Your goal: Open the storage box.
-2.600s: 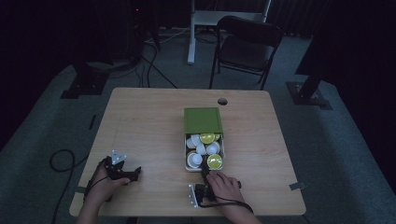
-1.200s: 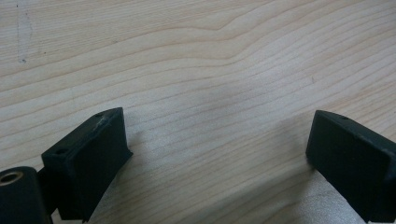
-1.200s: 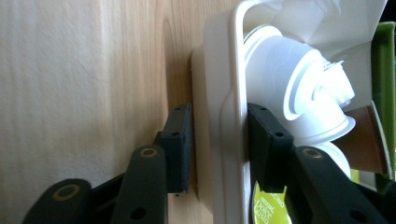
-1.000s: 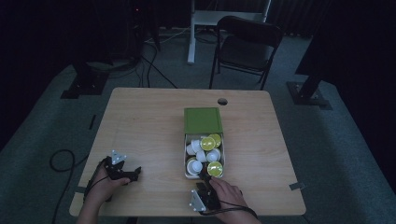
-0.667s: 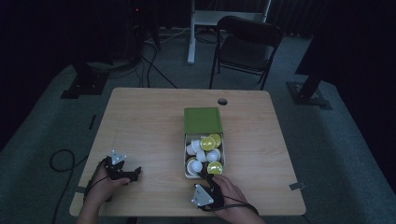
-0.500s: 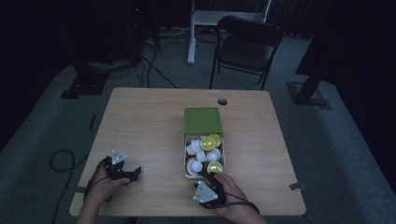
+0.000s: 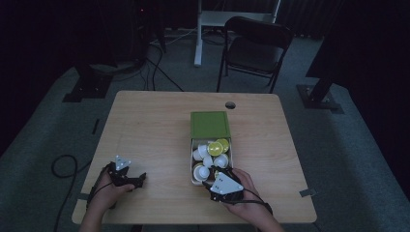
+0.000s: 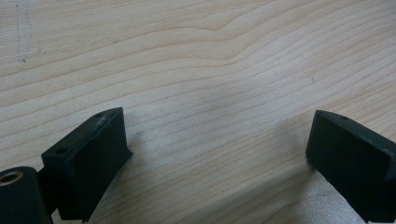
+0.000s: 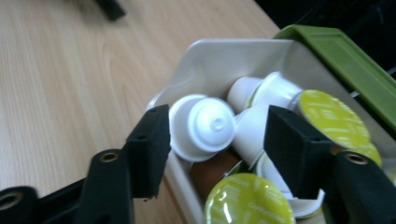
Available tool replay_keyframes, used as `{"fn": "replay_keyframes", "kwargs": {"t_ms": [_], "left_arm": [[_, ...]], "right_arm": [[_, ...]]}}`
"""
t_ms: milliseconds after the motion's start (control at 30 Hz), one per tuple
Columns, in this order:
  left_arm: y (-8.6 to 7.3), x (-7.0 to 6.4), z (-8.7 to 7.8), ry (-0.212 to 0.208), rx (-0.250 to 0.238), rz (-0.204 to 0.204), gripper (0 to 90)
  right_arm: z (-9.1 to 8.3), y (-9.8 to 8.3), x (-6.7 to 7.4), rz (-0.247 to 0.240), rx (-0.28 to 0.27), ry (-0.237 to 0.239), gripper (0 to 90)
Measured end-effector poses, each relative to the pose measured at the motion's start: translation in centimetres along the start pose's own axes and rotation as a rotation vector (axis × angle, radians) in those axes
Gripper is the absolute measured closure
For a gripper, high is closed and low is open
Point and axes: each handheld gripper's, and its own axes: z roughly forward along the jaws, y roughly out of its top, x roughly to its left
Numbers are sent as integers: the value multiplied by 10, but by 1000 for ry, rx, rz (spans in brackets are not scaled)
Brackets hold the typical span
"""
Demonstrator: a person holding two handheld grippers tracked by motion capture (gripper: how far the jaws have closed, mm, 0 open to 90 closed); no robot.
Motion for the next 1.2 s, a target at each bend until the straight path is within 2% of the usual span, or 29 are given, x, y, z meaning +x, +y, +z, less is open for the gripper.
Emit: {"fn": "replay_keyframes", "kwargs": {"t_ms": [167,267,467,533,633,700,800,867,900,933,1033,1067,1200], "left_arm": [[0,0,0,0,0,0,58],[0,0,0,0,0,0,58],[0,0,0,0,0,0,58],[0,0,0,0,0,0,58],[0,0,0,0,0,0,58],[0,0,0,0,0,0,58],[0,0,0,0,0,0,58],[0,0,0,0,0,0,58],[0,0,0,0,0,0,58],[0,0,0,0,0,0,58],[0,0,0,0,0,0,58],[0,0,0,0,0,0,58],[0,0,0,0,-2,-2,58]], "right_arm": [[-7,0,-14,78,-56,-50,387],[-11,0,-22,147,-91,-51,370],[-17,-4,-35,200,-124,-104,359],[-19,-6,-39,214,-130,-135,358],[-21,-11,-48,263,-148,-167,347],[-22,-15,-54,296,-153,-184,333],[-25,-22,-62,329,-147,-236,335],[-26,-24,-64,334,-146,-249,337],[-26,-26,-66,342,-144,-268,337],[-29,-33,-73,377,-148,-310,316],[-31,-38,-78,398,-151,-324,290],[-32,-42,-81,419,-151,-344,268],[-32,-49,-85,436,-130,-363,255]]}}
